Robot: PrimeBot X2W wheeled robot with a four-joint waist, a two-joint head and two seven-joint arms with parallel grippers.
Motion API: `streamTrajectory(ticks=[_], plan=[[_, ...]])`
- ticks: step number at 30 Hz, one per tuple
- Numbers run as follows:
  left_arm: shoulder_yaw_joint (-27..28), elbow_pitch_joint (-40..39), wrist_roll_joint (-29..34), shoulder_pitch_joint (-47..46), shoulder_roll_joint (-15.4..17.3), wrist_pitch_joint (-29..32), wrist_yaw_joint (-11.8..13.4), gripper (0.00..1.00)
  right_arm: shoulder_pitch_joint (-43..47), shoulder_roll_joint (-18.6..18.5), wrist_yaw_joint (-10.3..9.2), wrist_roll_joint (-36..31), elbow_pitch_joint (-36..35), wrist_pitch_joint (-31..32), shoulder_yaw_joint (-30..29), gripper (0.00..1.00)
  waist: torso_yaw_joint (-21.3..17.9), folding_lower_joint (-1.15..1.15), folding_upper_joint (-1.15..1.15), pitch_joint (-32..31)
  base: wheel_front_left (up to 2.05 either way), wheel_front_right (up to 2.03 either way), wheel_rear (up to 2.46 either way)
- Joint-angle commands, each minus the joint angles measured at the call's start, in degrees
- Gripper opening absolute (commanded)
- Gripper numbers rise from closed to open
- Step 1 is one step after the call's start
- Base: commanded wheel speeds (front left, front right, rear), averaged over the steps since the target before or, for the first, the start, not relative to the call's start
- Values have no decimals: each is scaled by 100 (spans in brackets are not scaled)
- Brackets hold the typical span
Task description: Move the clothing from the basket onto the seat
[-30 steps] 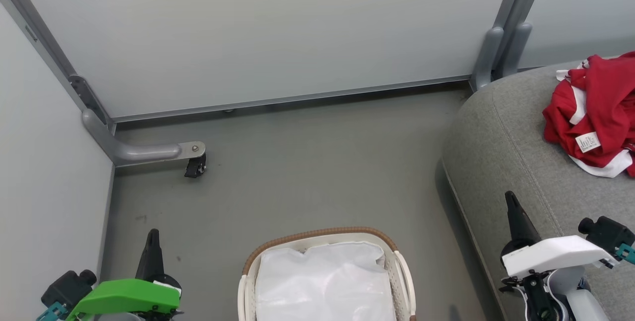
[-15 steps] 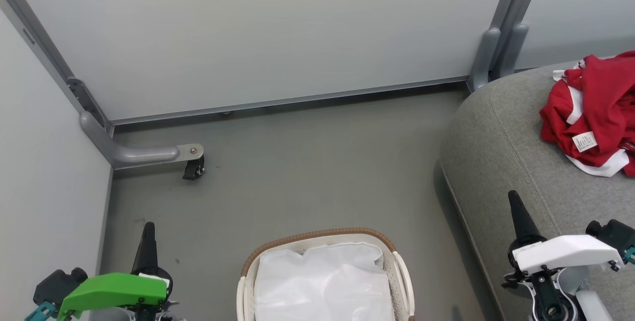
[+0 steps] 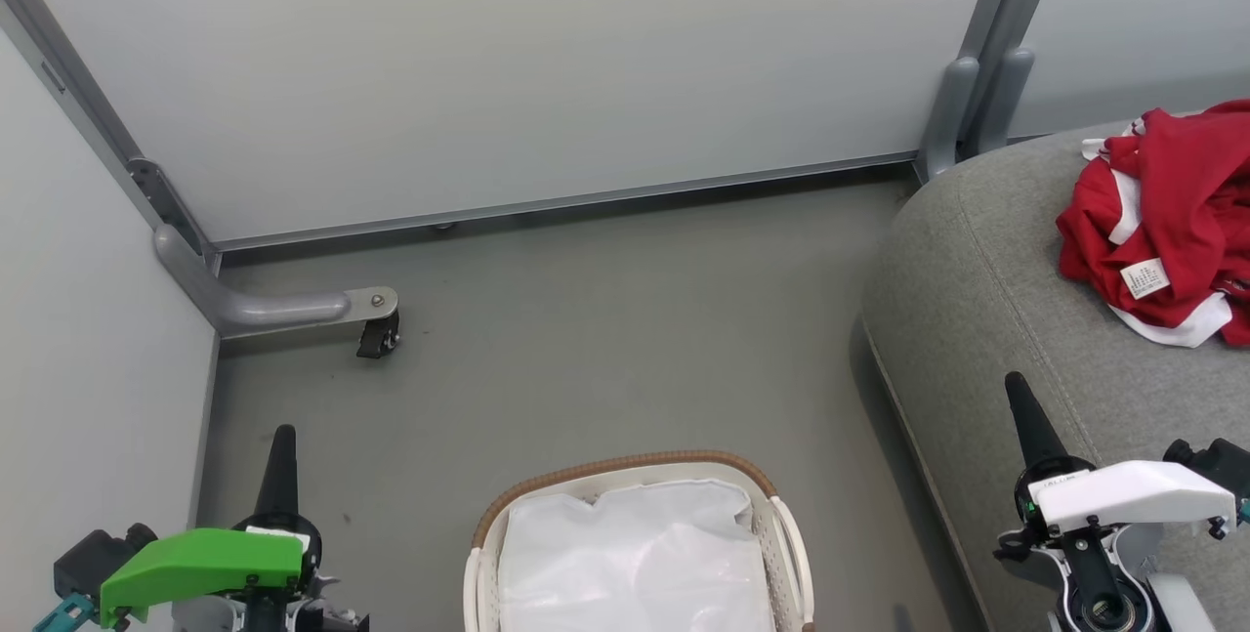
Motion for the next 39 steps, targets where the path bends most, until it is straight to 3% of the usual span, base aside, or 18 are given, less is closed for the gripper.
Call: streamTrajectory(ticks=[1, 39], plan=[[33, -81, -146, -134, 23, 41, -28, 0, 4, -34, -2, 160, -70, 41, -25, 0, -4, 0, 0, -3, 0, 0, 0], [287, -243, -1683, -257, 28, 500, -49, 0, 45, -44, -3, 1941, -169, 506, -190, 0, -96, 0, 0, -71, 0, 0, 0]])
